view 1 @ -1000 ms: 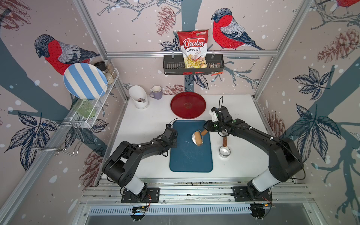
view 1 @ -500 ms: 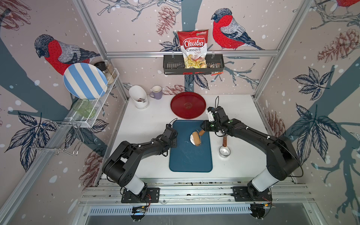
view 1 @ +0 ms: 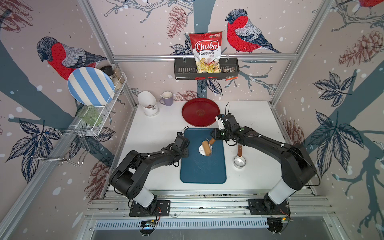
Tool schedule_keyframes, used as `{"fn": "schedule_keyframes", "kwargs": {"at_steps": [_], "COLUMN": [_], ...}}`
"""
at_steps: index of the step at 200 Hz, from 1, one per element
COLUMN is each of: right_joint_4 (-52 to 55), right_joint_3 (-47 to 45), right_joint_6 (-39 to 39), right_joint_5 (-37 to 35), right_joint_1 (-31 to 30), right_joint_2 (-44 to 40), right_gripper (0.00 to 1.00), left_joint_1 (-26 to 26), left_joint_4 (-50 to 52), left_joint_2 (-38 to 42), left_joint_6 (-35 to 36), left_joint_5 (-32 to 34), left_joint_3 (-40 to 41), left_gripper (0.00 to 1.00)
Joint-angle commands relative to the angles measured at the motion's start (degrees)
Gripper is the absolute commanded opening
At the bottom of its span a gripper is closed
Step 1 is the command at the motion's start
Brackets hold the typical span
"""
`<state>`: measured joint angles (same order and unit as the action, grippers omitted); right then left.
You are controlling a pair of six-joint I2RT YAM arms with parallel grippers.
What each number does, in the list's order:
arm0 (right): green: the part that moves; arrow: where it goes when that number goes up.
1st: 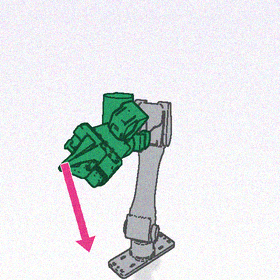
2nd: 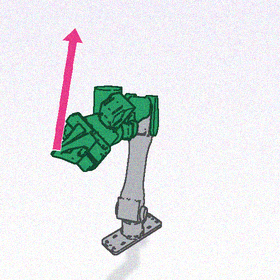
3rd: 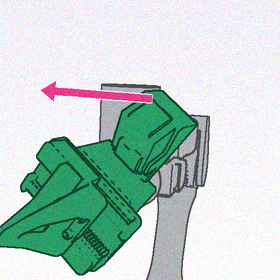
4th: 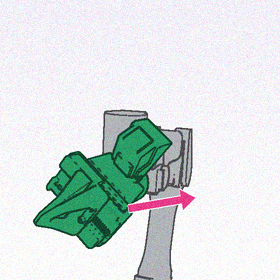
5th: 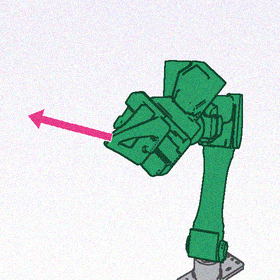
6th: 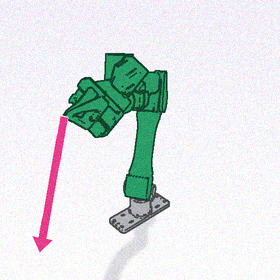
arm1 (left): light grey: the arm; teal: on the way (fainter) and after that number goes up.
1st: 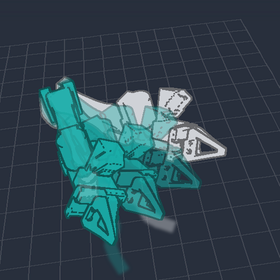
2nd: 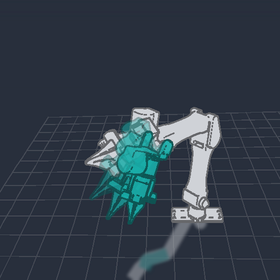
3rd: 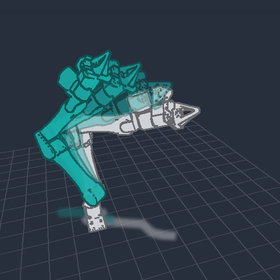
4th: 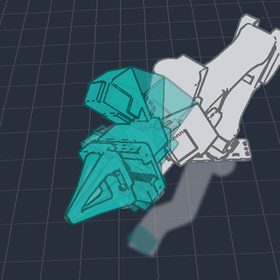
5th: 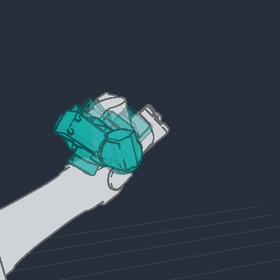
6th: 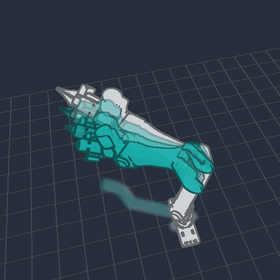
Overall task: Roll out the dumpling wrappers from the dough
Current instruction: Flatten out the dough on the work surface.
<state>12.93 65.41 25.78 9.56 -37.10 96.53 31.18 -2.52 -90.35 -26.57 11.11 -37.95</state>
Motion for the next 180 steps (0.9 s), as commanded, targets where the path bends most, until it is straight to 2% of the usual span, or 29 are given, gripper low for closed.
{"fn": "schedule_keyframes", "kwargs": {"at_steps": [1,180], "right_joint_4": [17.42,17.91], "right_joint_3": [-1.35,-1.86], "right_joint_6": [-1.21,-0.29], "right_joint_5": [-0.25,-0.33], "right_joint_1": [-1.30,-4.50], "right_joint_2": [2.78,3.22], "right_gripper": [0.00,0.00], "left_joint_1": [-0.24,-0.24], "left_joint_4": [1.98,2.45], "left_joint_2": [-0.44,-0.62], "left_joint_6": [-0.14,0.09], "left_joint_5": [0.75,1.02], "left_joint_3": [0.17,-0.71], "left_gripper": [0.00,0.00]}}
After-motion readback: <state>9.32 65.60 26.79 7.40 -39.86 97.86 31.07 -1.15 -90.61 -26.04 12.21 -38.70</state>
